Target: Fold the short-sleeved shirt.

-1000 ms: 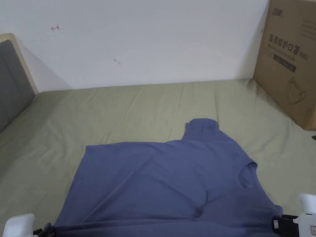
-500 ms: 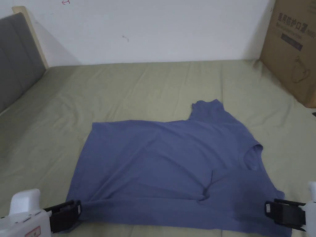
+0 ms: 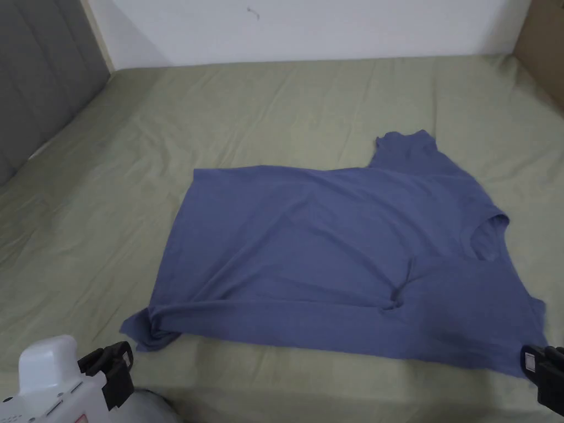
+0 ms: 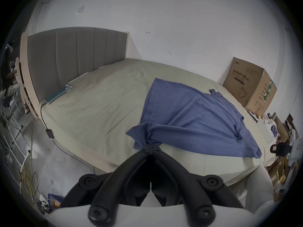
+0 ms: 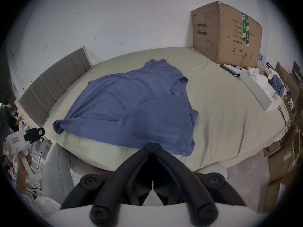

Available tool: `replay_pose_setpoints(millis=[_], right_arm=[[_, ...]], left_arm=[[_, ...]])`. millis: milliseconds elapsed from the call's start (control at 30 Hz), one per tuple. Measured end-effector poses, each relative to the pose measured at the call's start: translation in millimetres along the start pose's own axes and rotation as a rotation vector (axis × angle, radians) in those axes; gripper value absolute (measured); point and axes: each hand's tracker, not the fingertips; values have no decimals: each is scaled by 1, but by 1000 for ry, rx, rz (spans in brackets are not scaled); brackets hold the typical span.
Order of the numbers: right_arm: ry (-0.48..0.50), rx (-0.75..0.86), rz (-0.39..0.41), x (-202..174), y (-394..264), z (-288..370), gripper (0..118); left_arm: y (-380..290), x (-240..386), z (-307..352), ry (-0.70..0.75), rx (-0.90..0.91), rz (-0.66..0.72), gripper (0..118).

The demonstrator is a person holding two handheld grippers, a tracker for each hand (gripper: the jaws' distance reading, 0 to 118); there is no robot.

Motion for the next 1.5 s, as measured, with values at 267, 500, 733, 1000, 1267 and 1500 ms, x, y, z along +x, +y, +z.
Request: replay_pose_setpoints(millis=[267, 500, 733, 1000, 1267, 1500], right_arm=[[2, -23, -106, 14, 2, -19, 0], [-20, -72, -120, 26, 5, -29, 0], [-98, -144, -91, 42, 23, -57, 101], [-29, -258, -199, 60, 32, -100, 1], [-13, -245, -160, 59, 35, -86, 0], [-23, -181, -142, 68, 66, -72, 0]], left_arm=[[38, -11, -57, 21, -58, -18, 73], [41, -14, -97, 22, -175, 5, 8], [47, -6, -84, 21, -172, -42, 3], [48, -1, -81, 27, -182, -44, 3], [50, 1, -79, 28, -199, -51, 3], [72, 5, -78, 29, -165, -69, 3]])
